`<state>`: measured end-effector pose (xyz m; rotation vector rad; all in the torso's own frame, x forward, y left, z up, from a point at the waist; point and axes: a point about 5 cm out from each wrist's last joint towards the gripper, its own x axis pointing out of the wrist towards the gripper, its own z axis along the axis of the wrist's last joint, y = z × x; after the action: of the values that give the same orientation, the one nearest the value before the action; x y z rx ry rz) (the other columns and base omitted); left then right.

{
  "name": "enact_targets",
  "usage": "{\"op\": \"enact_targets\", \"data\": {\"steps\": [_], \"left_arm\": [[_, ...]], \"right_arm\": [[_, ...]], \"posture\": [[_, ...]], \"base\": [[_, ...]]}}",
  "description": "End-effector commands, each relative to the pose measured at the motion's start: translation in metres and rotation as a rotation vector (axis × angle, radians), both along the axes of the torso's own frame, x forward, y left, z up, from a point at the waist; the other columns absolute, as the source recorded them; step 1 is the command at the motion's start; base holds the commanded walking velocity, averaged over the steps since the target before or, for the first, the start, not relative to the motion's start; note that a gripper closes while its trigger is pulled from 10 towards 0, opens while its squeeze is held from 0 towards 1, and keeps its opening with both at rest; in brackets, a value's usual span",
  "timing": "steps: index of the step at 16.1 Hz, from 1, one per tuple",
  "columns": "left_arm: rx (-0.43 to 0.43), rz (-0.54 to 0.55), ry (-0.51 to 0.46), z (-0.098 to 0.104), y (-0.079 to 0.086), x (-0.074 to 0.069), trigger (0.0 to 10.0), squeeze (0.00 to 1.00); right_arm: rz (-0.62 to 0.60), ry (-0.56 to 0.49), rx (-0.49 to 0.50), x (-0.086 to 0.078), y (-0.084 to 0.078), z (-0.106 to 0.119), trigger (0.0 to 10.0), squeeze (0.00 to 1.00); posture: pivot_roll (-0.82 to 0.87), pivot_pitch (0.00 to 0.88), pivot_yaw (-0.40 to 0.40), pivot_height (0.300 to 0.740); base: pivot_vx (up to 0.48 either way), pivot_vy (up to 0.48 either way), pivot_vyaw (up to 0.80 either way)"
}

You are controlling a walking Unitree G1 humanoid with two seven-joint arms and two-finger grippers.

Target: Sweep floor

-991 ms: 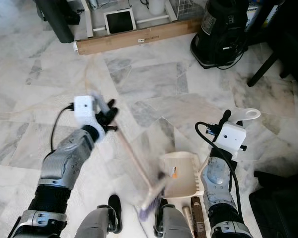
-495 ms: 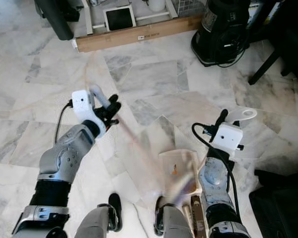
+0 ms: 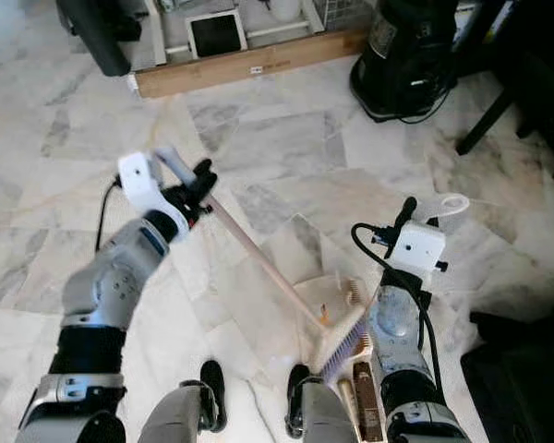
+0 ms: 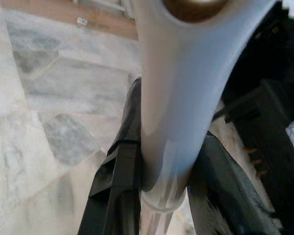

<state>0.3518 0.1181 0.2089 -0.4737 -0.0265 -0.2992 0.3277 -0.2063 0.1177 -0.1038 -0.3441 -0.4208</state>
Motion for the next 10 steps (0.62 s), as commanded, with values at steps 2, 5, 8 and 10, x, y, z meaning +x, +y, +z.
{"op": "enact_targets", "data": {"steps": [2, 5, 8, 10], "left_arm": [[-0.077, 0.072, -0.175, 0.036, 0.019, -0.004, 10.0, 0.0], [-0.078, 0.182, -0.265, 0.053, 0.044, -0.004, 10.0, 0.0], [-0.01, 0.315, -0.288, 0.049, 0.063, -0.003, 10.0, 0.0], [0.089, 0.377, -0.272, 0.034, 0.068, 0.0, 10.0, 0.0]], "right_arm": [[0.002, 0.089, 0.04, -0.003, 0.001, -0.018, 10.0, 0.0], [0.0, 0.099, 0.061, 0.003, -0.001, -0.016, 10.0, 0.0], [-0.01, 0.097, 0.097, 0.005, -0.005, -0.014, 10.0, 0.0], [-0.013, 0.082, 0.131, 0.008, -0.007, -0.011, 10.0, 0.0]], "posture": [[0.11, 0.279, 0.035, 0.74], [0.12, 0.193, 0.031, 0.74], [0.1, 0.133, 0.027, 0.74], [0.09, 0.1, 0.025, 0.74]], "base": [[0.0, 0.0, 0.0], [0.0, 0.0, 0.0], [0.0, 0.0, 0.0], [0.0, 0.0, 0.0]]}}
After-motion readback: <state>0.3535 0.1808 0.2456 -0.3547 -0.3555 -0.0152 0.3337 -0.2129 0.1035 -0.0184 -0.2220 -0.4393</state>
